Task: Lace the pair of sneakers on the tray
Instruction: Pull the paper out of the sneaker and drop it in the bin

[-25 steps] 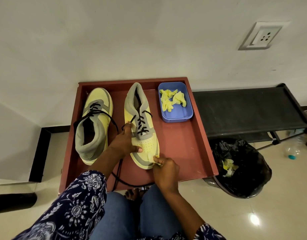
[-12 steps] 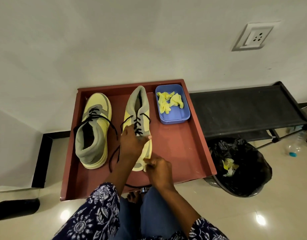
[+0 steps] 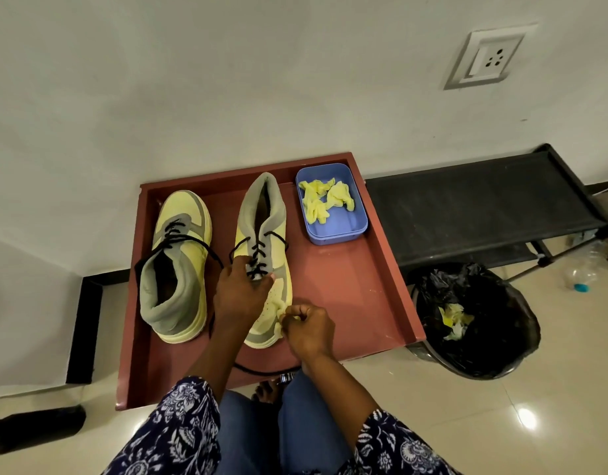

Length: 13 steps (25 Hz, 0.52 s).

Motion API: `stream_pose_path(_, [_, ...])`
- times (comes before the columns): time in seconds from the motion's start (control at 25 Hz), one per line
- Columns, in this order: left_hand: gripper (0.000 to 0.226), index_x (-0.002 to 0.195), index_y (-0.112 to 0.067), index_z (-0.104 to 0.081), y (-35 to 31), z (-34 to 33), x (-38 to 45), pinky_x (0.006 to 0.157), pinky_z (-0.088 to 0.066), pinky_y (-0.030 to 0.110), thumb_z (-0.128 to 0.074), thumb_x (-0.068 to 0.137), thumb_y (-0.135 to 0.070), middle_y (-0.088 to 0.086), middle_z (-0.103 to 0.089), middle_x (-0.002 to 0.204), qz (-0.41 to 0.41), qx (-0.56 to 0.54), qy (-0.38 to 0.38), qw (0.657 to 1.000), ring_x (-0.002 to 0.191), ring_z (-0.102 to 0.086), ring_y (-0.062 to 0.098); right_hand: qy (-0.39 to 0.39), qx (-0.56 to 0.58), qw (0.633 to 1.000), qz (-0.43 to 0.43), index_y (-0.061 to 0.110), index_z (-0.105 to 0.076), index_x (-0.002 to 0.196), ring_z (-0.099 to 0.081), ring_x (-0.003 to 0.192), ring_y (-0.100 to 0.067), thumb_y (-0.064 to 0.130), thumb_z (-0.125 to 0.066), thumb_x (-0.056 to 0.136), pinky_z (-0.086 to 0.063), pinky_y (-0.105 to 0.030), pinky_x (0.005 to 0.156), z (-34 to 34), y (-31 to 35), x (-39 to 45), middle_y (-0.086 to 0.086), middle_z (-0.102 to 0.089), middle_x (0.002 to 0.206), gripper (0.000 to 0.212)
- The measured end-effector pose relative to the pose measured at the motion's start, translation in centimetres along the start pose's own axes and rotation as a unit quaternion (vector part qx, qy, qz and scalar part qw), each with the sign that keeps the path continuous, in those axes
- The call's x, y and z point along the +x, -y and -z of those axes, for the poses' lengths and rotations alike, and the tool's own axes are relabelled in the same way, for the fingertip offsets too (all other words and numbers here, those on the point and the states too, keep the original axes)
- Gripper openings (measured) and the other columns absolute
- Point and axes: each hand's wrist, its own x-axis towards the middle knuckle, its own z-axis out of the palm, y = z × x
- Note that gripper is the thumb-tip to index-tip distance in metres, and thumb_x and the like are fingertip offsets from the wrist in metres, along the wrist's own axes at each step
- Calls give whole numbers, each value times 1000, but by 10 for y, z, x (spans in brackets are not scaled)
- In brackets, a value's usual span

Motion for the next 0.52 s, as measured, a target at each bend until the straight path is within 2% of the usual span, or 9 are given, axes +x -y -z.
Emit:
stream_pose_path(0.12, [44, 117, -8, -51, 5, 6, -5, 76, -36, 29, -67, 81, -27, 18, -57, 114, -19, -5, 2, 1000, 107, -53, 32, -10, 19, 1000, 1, 24, -71, 68, -66, 77, -20, 5, -62, 78, -56, -39, 81, -6, 6, 8, -3, -71, 80, 23])
stream_pose_path(0.24, [43, 117, -5, -54, 12, 11, -8, 77, -37, 28, -68, 81, -23, 19, -59, 111, -44, 3, 12, 999, 106, -53, 33, -30, 31, 999, 6, 11, -75, 86, -67, 80, -23, 3, -61, 76, -55, -42, 82, -12, 18, 25, -10, -74, 86, 18])
stream_pose_path(0.32, [45, 118, -5, -55, 14, 13, -7, 80, -39, 30, -69, 81, -26, 19, -59, 112, -44, 5, 21, 999, 105, -54, 33, -39, 18, 999, 17, 10, -74, 90, -68, 87, -28, 4, -60, 76, -54, -42, 84, -14, 28, 35, -12, -74, 91, 21])
stream_pose_path(0.4, [44, 119, -6, -55, 14, 15, -6, 80, -39, 29, -67, 82, -27, 19, -59, 113, -35, 8, 27, 999, 105, -55, 32, -41, 14, 998, 42, 11, -74, 92, -67, 92, -27, 3, -59, 77, -53, -40, 88, -13, 38, 44, -11, -73, 95, 22])
stream_pose_path(0.52, [42, 118, -9, -56, 13, 16, -5, 77, -37, 27, -66, 82, -28, 16, -59, 115, -29, 8, 38, 999, 105, -55, 30, -47, -17, 995, 86, 11, -72, 97, -64, 98, -22, 0, -56, 79, -49, -28, 91, -9, 48, 50, -7, -72, 101, 26])
